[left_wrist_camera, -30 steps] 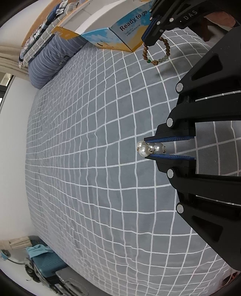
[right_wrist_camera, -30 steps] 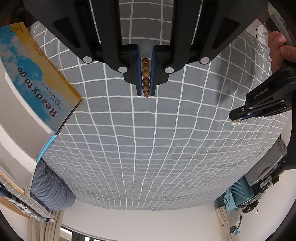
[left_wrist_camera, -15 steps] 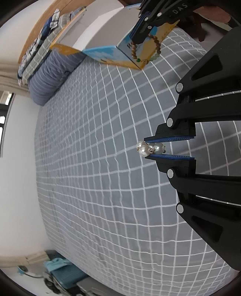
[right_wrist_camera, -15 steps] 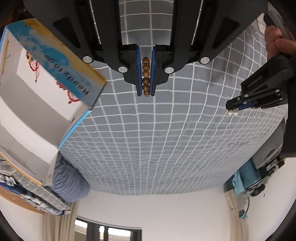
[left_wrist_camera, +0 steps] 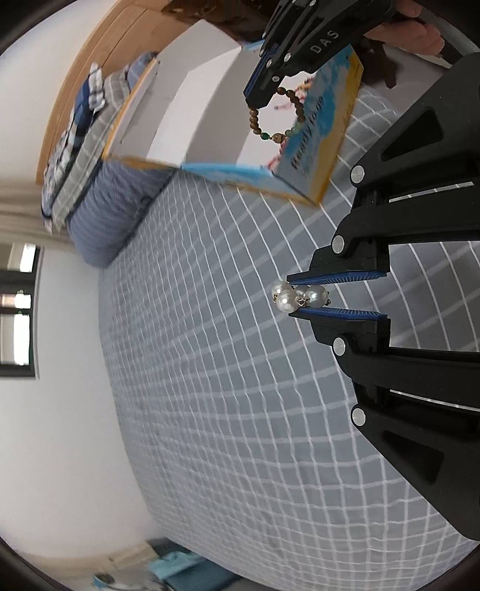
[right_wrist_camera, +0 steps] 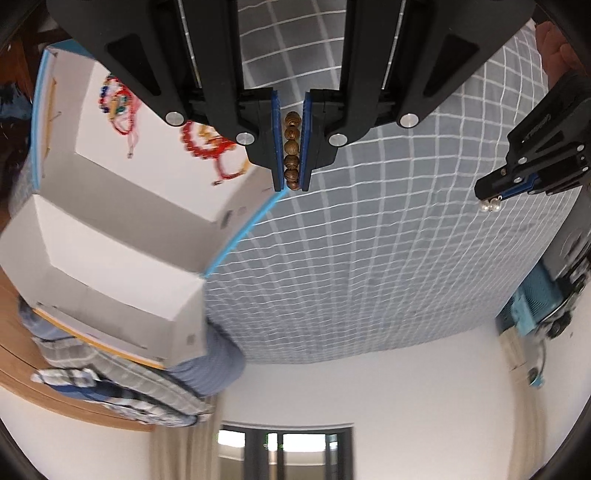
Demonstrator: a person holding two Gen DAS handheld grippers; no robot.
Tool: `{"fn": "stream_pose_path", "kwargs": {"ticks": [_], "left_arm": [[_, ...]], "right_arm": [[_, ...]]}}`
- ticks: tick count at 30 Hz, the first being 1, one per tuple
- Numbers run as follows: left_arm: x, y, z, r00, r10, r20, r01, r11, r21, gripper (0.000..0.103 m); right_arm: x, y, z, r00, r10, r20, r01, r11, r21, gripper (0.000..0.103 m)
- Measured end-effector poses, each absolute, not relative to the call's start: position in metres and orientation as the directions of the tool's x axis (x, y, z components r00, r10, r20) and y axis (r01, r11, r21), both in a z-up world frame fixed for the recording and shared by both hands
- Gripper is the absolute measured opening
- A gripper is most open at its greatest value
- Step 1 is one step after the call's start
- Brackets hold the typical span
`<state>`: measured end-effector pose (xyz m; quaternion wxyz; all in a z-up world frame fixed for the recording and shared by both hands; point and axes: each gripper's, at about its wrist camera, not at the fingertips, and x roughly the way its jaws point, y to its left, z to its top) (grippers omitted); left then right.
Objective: Organize jewelry
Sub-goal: 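Carry the pearl piece and wooden bead bracelet with both tools into the box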
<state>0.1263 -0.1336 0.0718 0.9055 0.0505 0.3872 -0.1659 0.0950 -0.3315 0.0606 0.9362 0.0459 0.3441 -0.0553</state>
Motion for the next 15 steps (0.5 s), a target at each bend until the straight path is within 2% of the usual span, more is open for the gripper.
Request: {"fn": "stream_pose_path", "kwargs": {"ticks": [15], "left_arm": [[0.145,-0.272,0.067,0.491,-0.489,-0.721,0.625,0.774,-0.099,0.011]], "right_arm": [[0.07,-0.443,0.056,0.698,-0.281,-0.658,0.419,0.906,0.057,0.007]]}}
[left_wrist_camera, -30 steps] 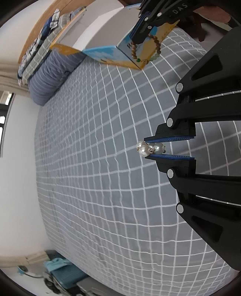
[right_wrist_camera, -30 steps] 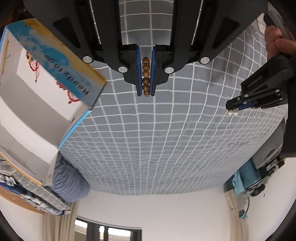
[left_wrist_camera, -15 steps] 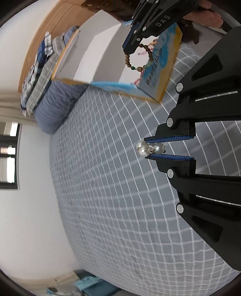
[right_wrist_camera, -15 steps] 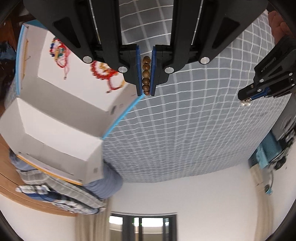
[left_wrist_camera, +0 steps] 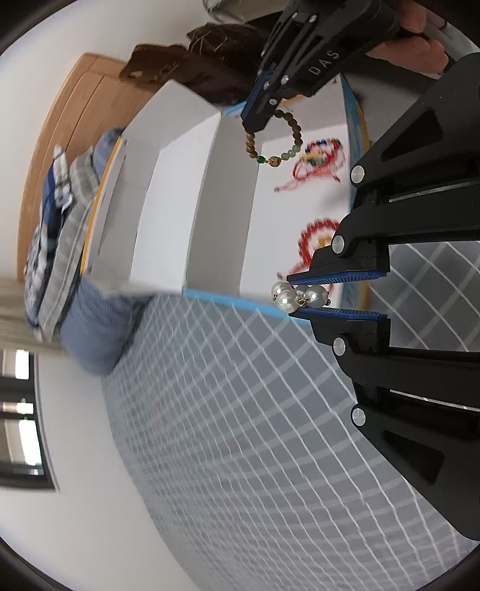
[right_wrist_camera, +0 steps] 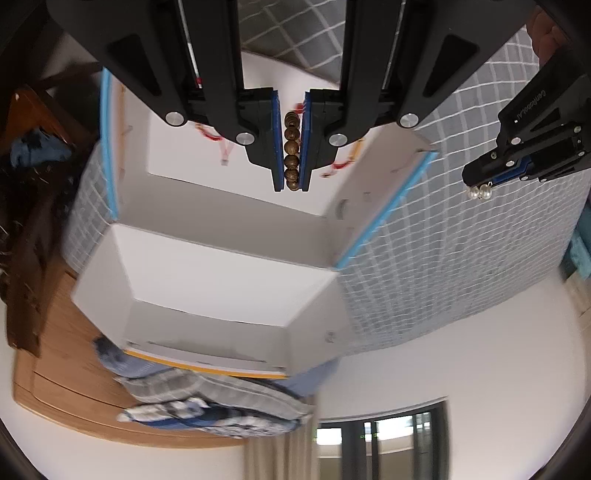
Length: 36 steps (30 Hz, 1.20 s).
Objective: Organize jewelry
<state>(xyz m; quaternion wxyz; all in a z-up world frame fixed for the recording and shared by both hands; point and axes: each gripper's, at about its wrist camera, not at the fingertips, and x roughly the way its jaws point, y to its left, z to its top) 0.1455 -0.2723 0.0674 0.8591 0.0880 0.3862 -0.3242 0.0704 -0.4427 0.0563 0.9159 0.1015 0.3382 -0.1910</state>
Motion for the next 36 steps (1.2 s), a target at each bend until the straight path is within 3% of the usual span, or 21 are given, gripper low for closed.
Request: {"fn": "stream_pose_path", "kwargs": {"ticks": [20,23,24,27,28,34,36], "left_arm": [[0.167,-0.375,-0.002,0.326,-0.501,-0.802,0.774,0.629,-0.078,0.012],[0.165,-0.378,-0.007,0.33,-0.487,-0.808,0.774,0.63,-0.063,0.032],[0.163,-0.377,-0.007,0.337,-0.489,-0.804,0.772,0.632,-0.061,0.039],[0.158,-0.371,-0.004,0.347,-0.495,-0.796,0.767,0.639,-0.063,0.047],[0.155,-0.366,-0.001,0.365,-0.497,-0.787,0.762,0.645,-0.054,0.056],[0.14,-0.332,0.02,0.446,-0.521,-0.728,0.725,0.687,-0.048,0.092],[0.134,-0.319,0.023,0.467,-0.524,-0.712,0.715,0.698,-0.044,0.094]], "right_arm": [[0.053,-0.516,-0.019,0.527,-0.354,-0.773,0.621,0.781,0.066,0.009],[0.051,-0.515,-0.021,0.513,-0.363,-0.778,0.631,0.774,0.055,0.011],[0.05,-0.515,-0.02,0.513,-0.364,-0.778,0.632,0.773,0.055,0.017],[0.043,-0.513,-0.012,0.53,-0.385,-0.756,0.642,0.764,0.061,0.05],[0.039,-0.51,-0.009,0.54,-0.398,-0.742,0.644,0.762,0.06,0.059],[0.016,-0.487,0.008,0.59,-0.441,-0.676,0.632,0.774,0.047,0.094],[0.005,-0.48,0.009,0.596,-0.462,-0.657,0.646,0.762,0.05,0.095]]}}
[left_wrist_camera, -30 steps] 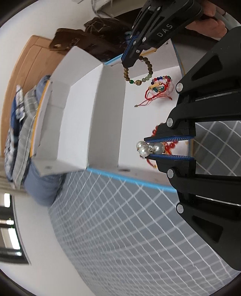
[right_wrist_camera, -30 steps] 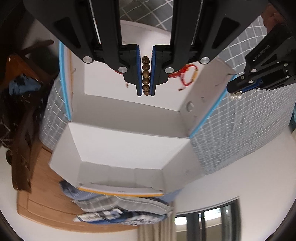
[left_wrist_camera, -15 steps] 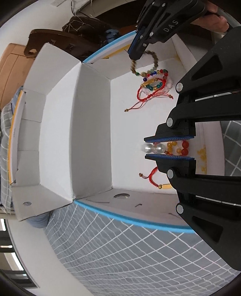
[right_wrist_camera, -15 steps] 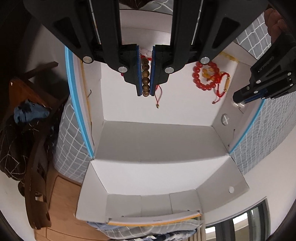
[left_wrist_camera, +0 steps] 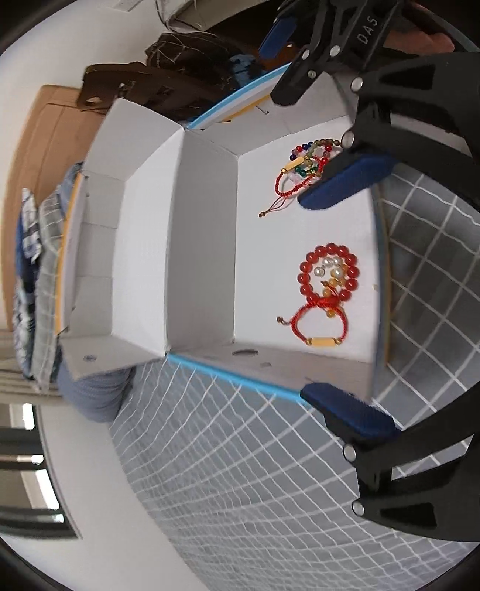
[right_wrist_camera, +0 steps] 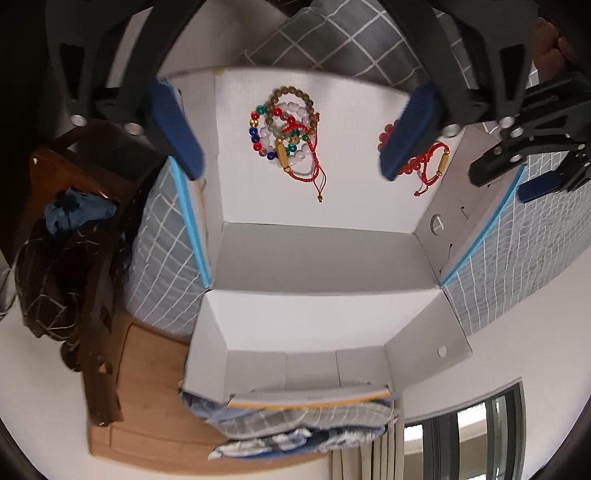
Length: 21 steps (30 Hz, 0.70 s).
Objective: Organize jewelry
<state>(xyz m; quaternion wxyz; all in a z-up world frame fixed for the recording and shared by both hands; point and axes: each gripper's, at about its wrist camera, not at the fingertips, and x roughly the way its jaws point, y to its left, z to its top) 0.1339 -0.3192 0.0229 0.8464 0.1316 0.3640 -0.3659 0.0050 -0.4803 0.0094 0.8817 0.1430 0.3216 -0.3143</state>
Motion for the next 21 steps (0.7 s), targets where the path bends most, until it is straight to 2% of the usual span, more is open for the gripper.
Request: {"fn": "stream_pose_path", "kwargs": {"ticks": [3,10,21], "left_arm": [[0.123,-0.305,0.024,0.476,-0.525,-0.705,0.716,0.697,-0.035,0.097],[0.106,-0.275,0.017,0.493,-0.526,-0.694,0.702,0.711,-0.04,0.097],[0.09,-0.272,0.0,0.486,-0.51,-0.71,0.715,0.699,-0.012,0.097]], "right_arm": [[-0.013,-0.471,0.008,0.596,-0.473,-0.649,0.662,0.747,0.064,0.096],[-0.038,-0.445,-0.003,0.591,-0.47,-0.656,0.653,0.756,0.046,0.095],[-0.051,-0.421,-0.016,0.584,-0.46,-0.669,0.649,0.76,0.044,0.095]]}}
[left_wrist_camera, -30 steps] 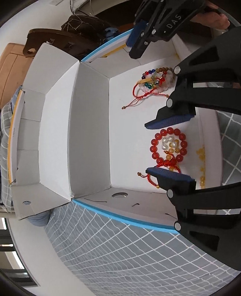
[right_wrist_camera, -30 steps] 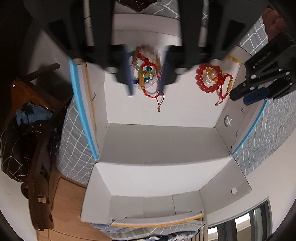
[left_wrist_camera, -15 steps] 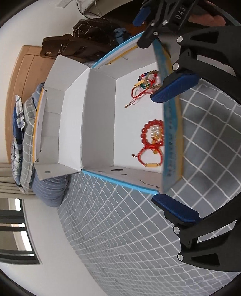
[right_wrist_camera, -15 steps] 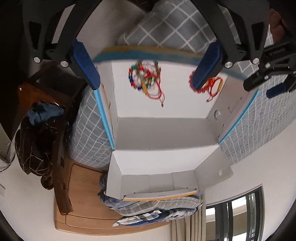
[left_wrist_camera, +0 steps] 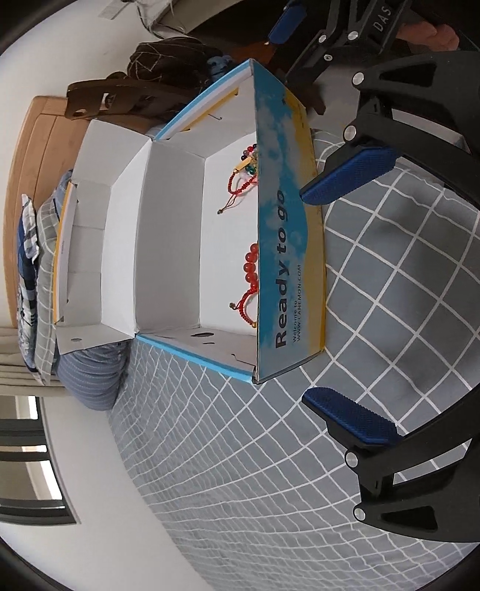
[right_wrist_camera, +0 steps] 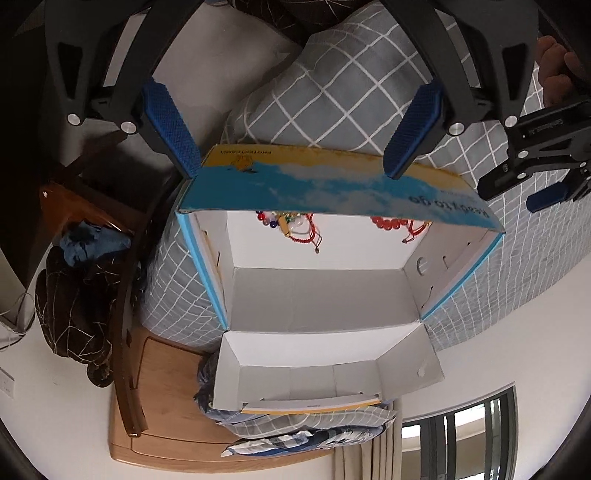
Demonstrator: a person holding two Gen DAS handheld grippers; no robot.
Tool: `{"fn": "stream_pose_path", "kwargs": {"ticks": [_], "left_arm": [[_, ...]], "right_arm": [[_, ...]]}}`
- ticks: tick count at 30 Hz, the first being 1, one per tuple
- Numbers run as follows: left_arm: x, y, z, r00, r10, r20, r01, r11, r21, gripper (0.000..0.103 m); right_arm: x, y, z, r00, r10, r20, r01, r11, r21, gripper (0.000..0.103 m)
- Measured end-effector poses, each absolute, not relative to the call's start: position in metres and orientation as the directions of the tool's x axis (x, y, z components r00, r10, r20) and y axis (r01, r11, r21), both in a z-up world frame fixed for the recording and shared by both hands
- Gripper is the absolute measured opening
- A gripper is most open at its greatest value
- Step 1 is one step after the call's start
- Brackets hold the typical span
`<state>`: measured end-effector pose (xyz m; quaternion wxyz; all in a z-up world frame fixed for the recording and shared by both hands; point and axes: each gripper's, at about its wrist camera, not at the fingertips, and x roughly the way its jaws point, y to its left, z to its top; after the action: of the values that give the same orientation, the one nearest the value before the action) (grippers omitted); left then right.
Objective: Organize jewelry
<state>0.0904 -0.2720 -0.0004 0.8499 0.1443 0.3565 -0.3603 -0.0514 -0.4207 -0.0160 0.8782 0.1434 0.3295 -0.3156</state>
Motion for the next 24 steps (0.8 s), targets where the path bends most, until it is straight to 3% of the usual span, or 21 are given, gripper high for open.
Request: {"fn": "stream_pose_path", "kwargs": {"ticks": [24], "left_arm": [[0.091,-0.2764,-0.0003,0.481,-0.506,-0.716,0.709,0.705,-0.023,0.097]], "right_arm": [[-0.0497,-0.4283,-0.0118,0.578,-0.442,-0.686,0.654,0.754,0.064,0.095]]}}
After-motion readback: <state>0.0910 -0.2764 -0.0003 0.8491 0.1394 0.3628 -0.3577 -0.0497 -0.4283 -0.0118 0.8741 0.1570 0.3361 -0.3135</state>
